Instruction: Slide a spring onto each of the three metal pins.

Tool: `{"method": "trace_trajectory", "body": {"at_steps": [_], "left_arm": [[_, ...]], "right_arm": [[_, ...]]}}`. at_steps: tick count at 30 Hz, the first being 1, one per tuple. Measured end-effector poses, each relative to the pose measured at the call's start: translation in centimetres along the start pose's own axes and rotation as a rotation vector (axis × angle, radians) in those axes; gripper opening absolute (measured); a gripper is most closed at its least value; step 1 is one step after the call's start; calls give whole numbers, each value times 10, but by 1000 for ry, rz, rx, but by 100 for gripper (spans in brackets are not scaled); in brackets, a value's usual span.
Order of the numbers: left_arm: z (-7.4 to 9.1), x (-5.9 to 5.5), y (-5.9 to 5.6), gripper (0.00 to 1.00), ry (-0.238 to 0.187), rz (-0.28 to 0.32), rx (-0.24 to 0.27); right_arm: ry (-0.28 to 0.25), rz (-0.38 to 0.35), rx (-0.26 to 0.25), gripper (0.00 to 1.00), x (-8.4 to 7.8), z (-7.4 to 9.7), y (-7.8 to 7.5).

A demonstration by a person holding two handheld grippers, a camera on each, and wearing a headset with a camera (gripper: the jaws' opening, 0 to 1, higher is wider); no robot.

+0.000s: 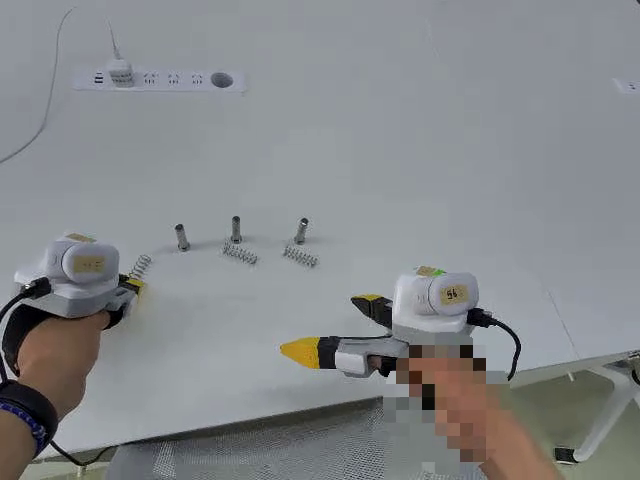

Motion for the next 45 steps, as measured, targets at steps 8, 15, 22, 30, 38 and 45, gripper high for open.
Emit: {"method": "trace_trajectory", "body": {"at_steps": [8, 15, 22, 30, 38, 45], "left_arm": [[8, -9, 3, 10, 7, -5, -24], [19, -14, 5, 10, 4, -3, -32], [31, -17, 3, 10, -1, -15, -42], [38, -17, -4, 10, -10, -5, -71], [45, -13, -21, 10, -25, -56, -118], [50, -7, -31, 10, -37, -88, -147]], "right_arm": [[-4, -8, -6, 92, -2, -2, 2], [-13, -13, -6, 92, -1, -1, 4], [-10, -16, -4, 91, -2, -2, 4], [-15, -24, 9, 90, 0, -4, 5], [-20, -24, 20, 89, 3, -6, 8], [-19, -24, 24, 88, 3, -6, 7]]}}
Point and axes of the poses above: the centre of the closed fingertips' face, and the gripper's own axes: z roughly backward along the fingers, y roughly to its left, x roughly out of its top, the point moved 9 cm from there along z, roughly backward along the fingers, and after that the axes turned 3 degrees about y, right-handed, at the moved point
